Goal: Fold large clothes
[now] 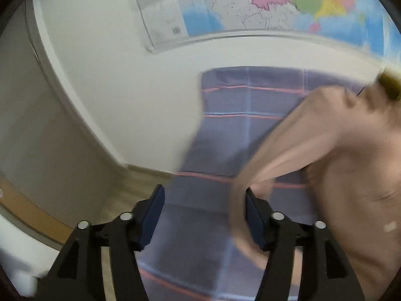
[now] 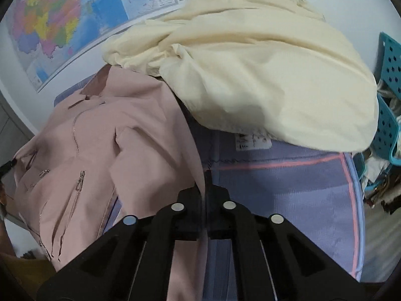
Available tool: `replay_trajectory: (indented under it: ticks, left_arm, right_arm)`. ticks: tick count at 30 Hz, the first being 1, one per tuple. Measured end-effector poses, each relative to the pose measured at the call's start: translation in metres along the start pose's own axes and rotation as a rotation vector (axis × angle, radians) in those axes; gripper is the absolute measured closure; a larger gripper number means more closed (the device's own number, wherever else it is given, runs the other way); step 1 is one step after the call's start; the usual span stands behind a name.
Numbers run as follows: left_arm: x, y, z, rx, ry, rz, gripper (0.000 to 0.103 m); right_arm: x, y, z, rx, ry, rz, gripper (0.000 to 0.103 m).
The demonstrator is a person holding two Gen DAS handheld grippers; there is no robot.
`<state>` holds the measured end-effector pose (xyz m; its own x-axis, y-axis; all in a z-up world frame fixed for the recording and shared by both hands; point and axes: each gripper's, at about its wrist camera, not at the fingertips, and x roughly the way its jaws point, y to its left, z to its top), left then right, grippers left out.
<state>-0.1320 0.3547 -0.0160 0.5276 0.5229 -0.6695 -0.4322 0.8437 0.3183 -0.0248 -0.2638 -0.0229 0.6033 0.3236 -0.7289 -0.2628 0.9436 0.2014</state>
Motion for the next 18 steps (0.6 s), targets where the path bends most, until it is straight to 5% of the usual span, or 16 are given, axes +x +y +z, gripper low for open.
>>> replay_trajectory:
  ticks: [1, 2, 4, 7, 9, 15, 16, 18]
  left_arm:
    - [-0.006, -0.011, -0.008, 0.049, -0.020, 0.037, 0.045]
    - [-0.016, -0.019, -0.016, 0.075, -0.043, -0.026, 0.045]
    - [-0.036, -0.021, -0.028, 0.057, -0.083, -0.317, 0.043]
    - [-0.054, -0.035, -0.039, 0.083, -0.104, -0.500, 0.018]
    - [-0.047, -0.048, -0.047, 0.113, -0.053, -0.467, 0.019]
    - [-0.013, -0.045, -0.075, 0.010, 0.120, -0.346, 0.035]
    - [-0.013, -0.041, -0.082, -0.013, 0.130, -0.368, 0.042]
    - [-0.012, -0.041, -0.086, -0.067, 0.117, -0.443, 0.078]
  right_arm:
    - [-0.006, 0.005, -0.004, -0.011, -0.019, -0.029, 0.078]
    - [-0.011, 0.010, -0.007, -0.027, -0.031, -0.045, 0.048]
    - [-0.031, 0.028, -0.018, -0.101, -0.094, -0.043, 0.042]
    - [-0.048, 0.061, -0.033, -0.180, -0.113, 0.079, 0.040]
    - [-0.044, 0.080, -0.041, -0.215, -0.077, 0.192, 0.039]
    - [-0.004, 0.109, -0.072, -0.235, 0.060, 0.309, 0.039]
    - [0.000, 0.108, -0.075, -0.215, 0.079, 0.324, 0.039]
    - [0.006, 0.104, -0.082, -0.186, 0.105, 0.364, 0.039]
